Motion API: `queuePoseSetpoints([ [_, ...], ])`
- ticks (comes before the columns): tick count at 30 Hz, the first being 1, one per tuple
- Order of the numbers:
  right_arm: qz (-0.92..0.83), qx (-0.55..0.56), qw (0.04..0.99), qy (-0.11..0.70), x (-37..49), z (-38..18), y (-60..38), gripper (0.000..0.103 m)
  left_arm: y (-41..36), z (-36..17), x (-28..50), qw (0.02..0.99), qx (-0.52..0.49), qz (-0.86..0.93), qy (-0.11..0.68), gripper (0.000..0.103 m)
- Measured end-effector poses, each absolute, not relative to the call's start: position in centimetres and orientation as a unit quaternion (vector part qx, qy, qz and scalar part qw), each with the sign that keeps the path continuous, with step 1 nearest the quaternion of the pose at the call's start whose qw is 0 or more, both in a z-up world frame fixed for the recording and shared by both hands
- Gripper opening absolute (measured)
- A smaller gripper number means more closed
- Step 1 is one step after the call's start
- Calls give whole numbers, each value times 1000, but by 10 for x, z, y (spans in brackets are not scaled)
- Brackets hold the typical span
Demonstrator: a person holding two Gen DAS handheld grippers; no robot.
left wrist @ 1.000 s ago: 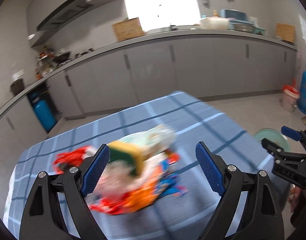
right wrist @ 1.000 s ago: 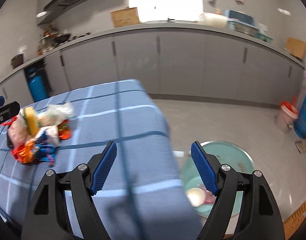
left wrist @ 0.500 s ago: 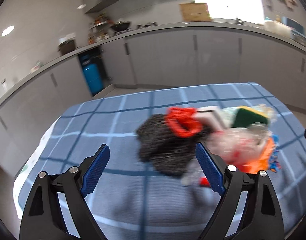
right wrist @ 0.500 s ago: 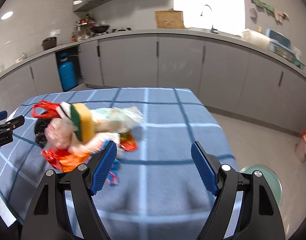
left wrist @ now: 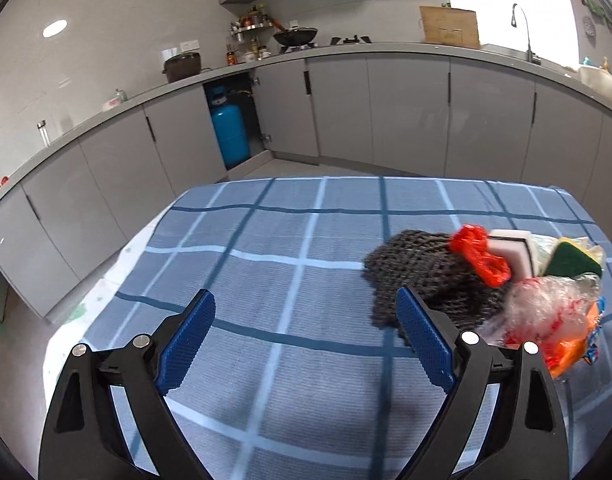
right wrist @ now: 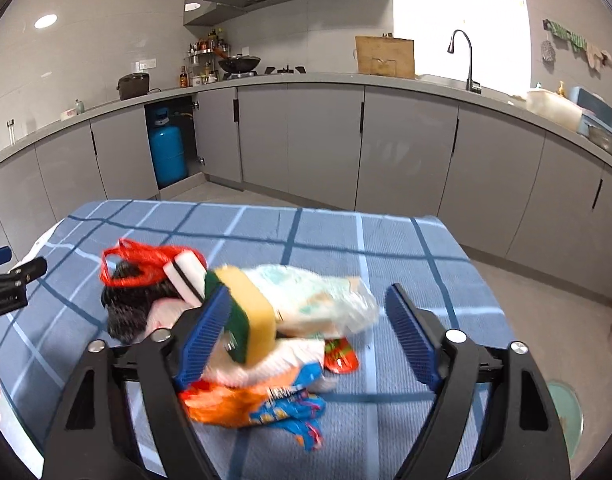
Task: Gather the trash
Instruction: 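Move both open tools back to the trash pile on the table, then grasp the red plastic bag with the left tool while the right tool grasps the yellow-green sponge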
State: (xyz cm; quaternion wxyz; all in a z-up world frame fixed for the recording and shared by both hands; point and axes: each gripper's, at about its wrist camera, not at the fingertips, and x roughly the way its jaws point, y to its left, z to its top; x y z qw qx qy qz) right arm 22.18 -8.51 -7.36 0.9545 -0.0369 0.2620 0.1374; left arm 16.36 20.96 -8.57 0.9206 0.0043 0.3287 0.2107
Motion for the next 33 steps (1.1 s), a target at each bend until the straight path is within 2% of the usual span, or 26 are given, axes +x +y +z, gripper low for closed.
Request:
queuePoseSetpoints([
  [6,95,-40,952,289,243,-73,-82,90,207,-89,160,914,28,228,336,93],
  [7,88,-37,957,274,242,-72,-81,90,208,-92,160,909,29,238,342,93],
  [9,79,-13,966,245,239,-72,-76,93,222,-92,167,900,-34,208,381,93],
  [10,91,-4,962,258,242,-72,-70,92,233,-87,161,907,-76,212,357,93],
  [11,107,3,959,261,243,-70,-66,92,239,-88,157,903,-100,234,345,98],
  [12,105,14,961,254,242,-66,-62,94,243,-92,156,898,-114,239,351,99],
  [13,127,23,957,260,243,-63,-57,98,248,-103,163,889,-144,218,377,99],
  [14,142,14,956,258,243,-60,-51,98,251,-112,169,882,-155,210,392,98],
  [17,121,-21,960,250,243,-63,-53,98,249,-129,178,871,-103,226,424,99],
  [20,116,-12,954,275,254,-73,-60,98,260,-126,175,875,-119,222,413,98],
  [25,92,-38,959,266,252,-86,-57,98,277,-119,171,877,-80,261,397,99],
  [27,102,0,958,269,253,-88,-66,98,302,-116,166,873,-135,293,365,99],
  [29,92,10,950,297,261,-91,-68,98,319,-125,170,857,-233,257,381,98],
  [30,112,10,947,299,261,-89,-68,98,316,-127,172,861,-238,230,386,98],
  [33,103,-57,958,260,262,-79,-68,98,293,-125,192,868,-141,232,416,99],
])
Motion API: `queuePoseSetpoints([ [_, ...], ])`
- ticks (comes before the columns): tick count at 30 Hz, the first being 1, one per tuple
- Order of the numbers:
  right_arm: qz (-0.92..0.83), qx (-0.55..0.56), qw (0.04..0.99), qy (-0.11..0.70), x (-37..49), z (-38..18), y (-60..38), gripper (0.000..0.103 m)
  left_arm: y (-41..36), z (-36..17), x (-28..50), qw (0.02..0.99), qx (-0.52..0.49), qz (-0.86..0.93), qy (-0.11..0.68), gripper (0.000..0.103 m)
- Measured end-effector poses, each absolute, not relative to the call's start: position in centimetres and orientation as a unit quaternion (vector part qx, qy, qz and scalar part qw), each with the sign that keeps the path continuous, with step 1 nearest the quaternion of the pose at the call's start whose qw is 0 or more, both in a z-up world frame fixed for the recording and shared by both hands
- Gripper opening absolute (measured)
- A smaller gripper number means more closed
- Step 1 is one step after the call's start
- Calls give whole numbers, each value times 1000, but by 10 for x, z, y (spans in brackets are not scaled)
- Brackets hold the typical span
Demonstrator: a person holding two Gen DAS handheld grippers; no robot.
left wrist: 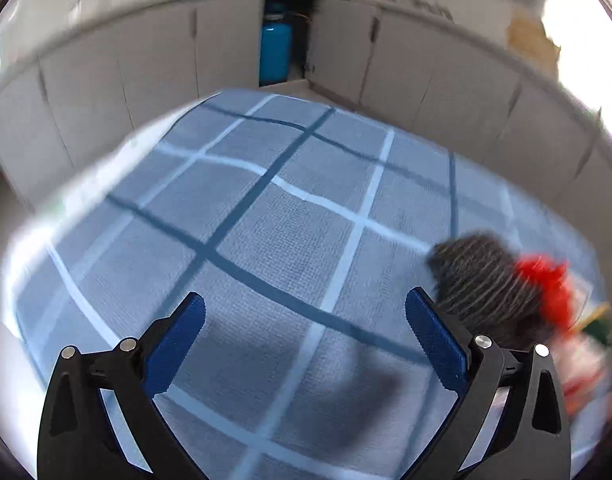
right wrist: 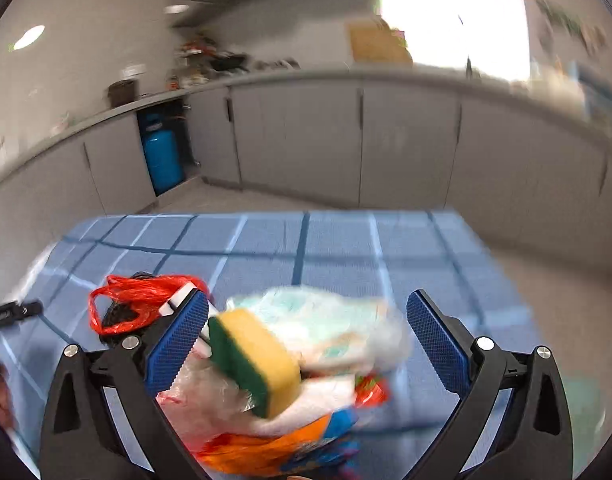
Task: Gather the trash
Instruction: 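Grasp the red plastic bag with the left tool while the right tool grasps the yellow-green sponge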
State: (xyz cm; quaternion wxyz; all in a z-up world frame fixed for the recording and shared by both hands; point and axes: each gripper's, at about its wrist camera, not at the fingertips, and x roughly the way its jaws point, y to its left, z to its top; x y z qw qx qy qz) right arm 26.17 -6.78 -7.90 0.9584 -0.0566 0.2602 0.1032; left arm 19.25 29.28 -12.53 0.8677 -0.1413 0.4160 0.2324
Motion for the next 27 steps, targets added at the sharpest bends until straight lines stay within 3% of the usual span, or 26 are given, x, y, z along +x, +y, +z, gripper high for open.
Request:
queuePoseSetpoints([
  [4,126,-19,956,263,266,-72,-81,91,274,-117,200,887,-98,227,389,99],
  [11,182,-54,936,296,258,-88,-76,50,251,-107,201,898,-106,211,371,99],
  [19,223,-55,917,326,262,-109,-66,49,194,-85,225,926,-57,143,344,99],
  [24,241,-61,910,333,265,-116,-59,52,155,-101,253,929,-8,105,355,96],
  [27,253,-66,905,336,266,-116,-59,52,147,-115,264,923,-11,76,377,62],
])
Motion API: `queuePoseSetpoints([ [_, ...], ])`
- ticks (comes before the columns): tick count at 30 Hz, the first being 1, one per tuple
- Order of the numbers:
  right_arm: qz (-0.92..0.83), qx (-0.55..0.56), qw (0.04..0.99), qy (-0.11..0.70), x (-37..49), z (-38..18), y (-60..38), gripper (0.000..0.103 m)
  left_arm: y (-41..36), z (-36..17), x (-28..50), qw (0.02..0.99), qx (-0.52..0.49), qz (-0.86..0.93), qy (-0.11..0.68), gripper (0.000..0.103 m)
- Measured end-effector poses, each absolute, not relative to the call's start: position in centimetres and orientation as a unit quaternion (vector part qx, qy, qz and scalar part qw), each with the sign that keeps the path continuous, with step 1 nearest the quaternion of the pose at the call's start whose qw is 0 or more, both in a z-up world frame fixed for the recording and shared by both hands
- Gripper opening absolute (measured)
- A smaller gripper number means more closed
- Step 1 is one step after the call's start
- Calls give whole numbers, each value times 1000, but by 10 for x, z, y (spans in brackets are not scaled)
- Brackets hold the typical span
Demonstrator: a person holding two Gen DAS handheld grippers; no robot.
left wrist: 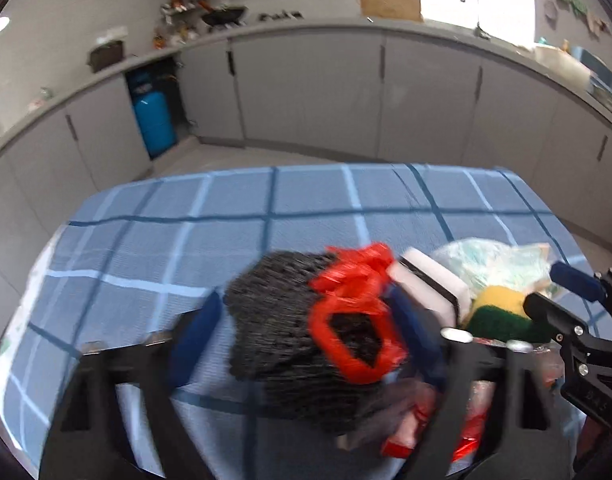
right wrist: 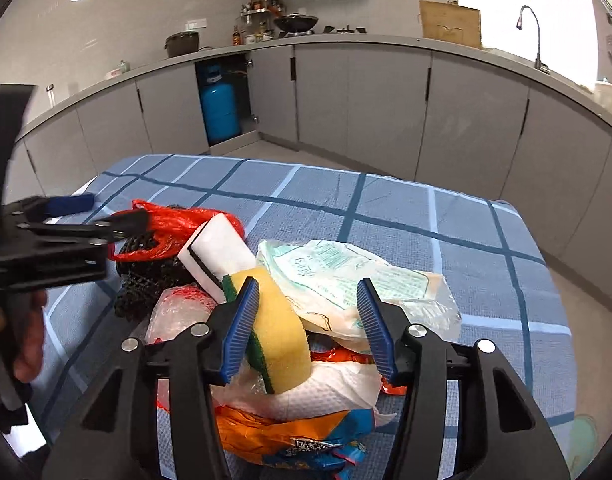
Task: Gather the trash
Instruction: 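Grasp the red plastic bag with the left tool while the right tool grasps the yellow-green sponge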
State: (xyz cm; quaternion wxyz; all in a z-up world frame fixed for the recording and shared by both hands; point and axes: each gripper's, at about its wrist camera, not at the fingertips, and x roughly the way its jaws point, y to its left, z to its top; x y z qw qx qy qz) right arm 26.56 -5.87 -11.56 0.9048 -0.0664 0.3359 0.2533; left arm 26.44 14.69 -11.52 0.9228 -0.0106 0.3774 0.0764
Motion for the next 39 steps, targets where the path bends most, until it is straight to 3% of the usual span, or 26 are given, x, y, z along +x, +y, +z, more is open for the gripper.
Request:
queuePoseSetpoints([
  [2,261,-72,901,338,265,-115,-59,52,142,-120,267,921,-10,62,385,33],
  [3,262,-75,901,338,265,-114,-59,52,140,-120,268,921,-9,57,386,28],
  [5,260,-77,904,331,262,-109,-61,52,137,-117,266,923,-7,47,382,5],
  [12,279,-98,894,337,253,-111,-53,52,136,-83,251,939,0,51,339,4],
  [13,281,-100,891,343,253,-113,-51,50,136,-78,249,942,0,51,333,4],
  [14,288,-94,886,351,254,-116,-51,36,137,-72,245,944,-2,51,327,4],
  [18,287,-69,889,349,253,-115,-54,29,140,-59,236,949,-1,52,312,4],
  [32,230,-8,942,246,224,-57,-106,28,115,-15,214,965,7,34,261,4],
  [39,174,18,959,224,208,-49,-155,28,64,-7,218,967,27,-11,253,4],
])
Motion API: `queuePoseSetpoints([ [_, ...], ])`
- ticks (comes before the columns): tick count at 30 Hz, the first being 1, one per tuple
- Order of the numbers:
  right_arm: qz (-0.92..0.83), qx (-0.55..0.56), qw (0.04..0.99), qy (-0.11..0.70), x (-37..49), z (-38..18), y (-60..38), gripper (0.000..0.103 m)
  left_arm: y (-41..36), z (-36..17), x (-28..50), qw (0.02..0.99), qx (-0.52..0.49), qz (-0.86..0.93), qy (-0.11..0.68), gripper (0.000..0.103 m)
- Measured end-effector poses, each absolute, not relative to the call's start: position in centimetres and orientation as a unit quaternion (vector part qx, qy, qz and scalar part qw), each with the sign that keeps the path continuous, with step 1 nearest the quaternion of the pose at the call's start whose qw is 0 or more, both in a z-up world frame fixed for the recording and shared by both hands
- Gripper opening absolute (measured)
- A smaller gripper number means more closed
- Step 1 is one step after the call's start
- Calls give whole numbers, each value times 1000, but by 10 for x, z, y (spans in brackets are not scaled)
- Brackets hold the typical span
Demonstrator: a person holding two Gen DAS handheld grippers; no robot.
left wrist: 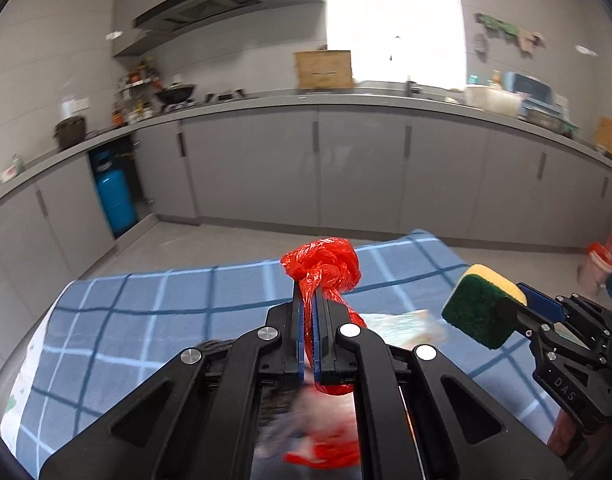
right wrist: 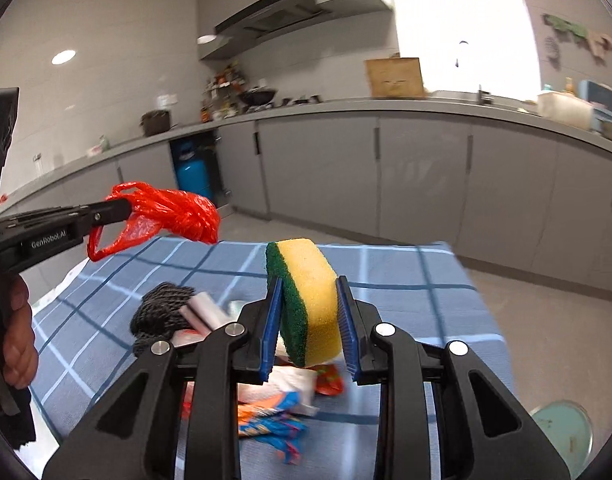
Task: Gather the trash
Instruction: 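Grasp the red plastic bag with the left tool while the right tool grasps the yellow-green sponge, then carry the red bag and sponge over the teal basin and open both tools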
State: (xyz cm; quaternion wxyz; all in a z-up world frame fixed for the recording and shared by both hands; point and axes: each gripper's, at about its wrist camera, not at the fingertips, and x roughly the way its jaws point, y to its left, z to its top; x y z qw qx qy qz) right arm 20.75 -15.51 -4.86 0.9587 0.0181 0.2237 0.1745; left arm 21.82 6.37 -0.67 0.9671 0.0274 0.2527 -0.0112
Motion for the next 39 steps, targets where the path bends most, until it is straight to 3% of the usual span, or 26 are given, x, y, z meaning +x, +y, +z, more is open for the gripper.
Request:
queuePoseSetpoints([
  [9,51,55,971,227,176,-59,-274,28,-58,-6,224,956,68,-138,249,4],
  [20,-100,98,952,271,138,-113,-416,28,-205,-34,216,923,108,-270,253,4],
  [36,-144,125,928,321,140,-189,-479,32,-310,-112,211,873,168,-339,308,6],
  [37,-145,122,926,325,143,-192,-480,32,-312,-114,213,871,169,-340,311,12],
  [38,-149,119,923,334,146,-199,-481,34,-315,-119,214,866,172,-347,318,32],
  [39,-151,122,921,337,146,-203,-484,42,-315,-123,216,868,175,-339,318,43],
])
